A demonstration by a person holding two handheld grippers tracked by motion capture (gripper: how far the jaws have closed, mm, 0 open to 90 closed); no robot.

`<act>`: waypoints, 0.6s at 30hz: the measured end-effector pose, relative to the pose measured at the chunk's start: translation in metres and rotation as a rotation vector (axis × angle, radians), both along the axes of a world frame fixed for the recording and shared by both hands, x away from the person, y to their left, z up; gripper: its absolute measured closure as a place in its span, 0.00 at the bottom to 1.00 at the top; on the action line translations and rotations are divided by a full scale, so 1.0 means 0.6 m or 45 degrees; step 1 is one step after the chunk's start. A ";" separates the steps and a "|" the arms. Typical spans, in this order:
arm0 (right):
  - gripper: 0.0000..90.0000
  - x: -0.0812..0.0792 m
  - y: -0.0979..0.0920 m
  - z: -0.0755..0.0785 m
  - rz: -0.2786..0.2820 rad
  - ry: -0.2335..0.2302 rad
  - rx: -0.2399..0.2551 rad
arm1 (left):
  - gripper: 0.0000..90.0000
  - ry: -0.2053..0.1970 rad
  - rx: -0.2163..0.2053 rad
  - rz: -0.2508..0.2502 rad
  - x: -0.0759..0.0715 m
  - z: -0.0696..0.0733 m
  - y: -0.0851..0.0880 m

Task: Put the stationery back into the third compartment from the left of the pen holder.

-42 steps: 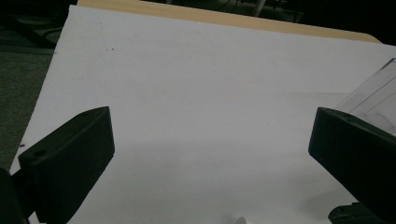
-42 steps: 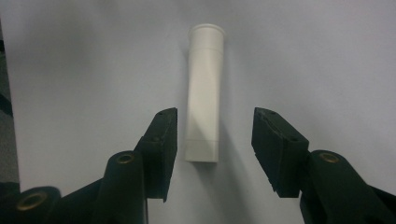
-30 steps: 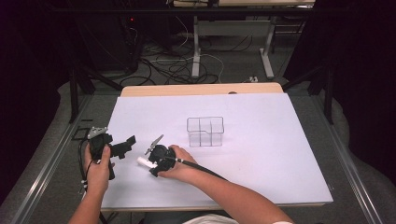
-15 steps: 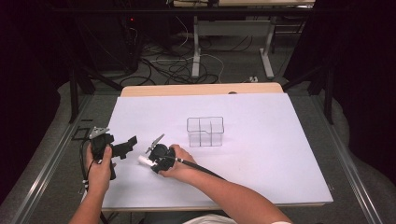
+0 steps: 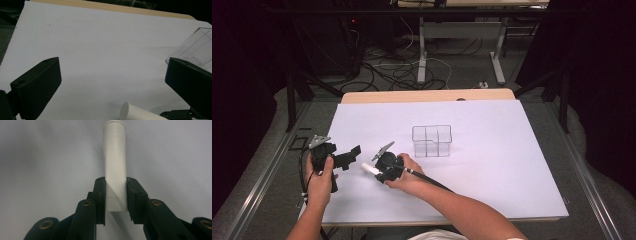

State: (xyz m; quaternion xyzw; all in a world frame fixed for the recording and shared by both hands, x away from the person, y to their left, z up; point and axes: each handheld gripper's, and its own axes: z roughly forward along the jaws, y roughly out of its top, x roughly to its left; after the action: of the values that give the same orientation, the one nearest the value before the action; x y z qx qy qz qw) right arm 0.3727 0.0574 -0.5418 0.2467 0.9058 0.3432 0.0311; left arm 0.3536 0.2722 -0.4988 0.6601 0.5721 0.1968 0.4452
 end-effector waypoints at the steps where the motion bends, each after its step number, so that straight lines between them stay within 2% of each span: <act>1: 0.79 0.000 -0.003 0.002 -0.016 0.000 0.005 | 0.00 -0.010 -0.005 0.002 0.000 0.000 -0.002; 8: 0.79 0.003 -0.026 0.015 -0.055 -0.035 0.061 | 0.00 -0.008 -0.026 -0.029 -0.002 0.005 -0.009; 13: 0.79 0.001 -0.047 0.028 -0.089 -0.065 0.120 | 0.00 -0.027 -0.085 -0.026 -0.003 0.009 -0.012; 14: 0.79 0.001 -0.051 0.031 -0.095 -0.074 0.132 | 0.00 -0.015 -0.098 -0.027 -0.004 0.011 -0.012; 15: 0.79 0.001 -0.057 0.034 -0.089 -0.097 0.147 | 0.00 -0.022 -0.111 -0.032 -0.003 0.012 -0.013; 18: 0.79 -0.002 -0.071 0.044 -0.108 -0.115 0.173 | 0.00 -0.039 -0.155 -0.060 -0.005 0.017 -0.017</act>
State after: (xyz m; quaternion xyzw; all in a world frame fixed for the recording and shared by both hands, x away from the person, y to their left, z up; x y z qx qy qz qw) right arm 0.3718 0.0145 -0.5153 0.2704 0.8668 0.4131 0.0696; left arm 0.3507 0.2618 -0.4886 0.6419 0.5606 0.1612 0.4978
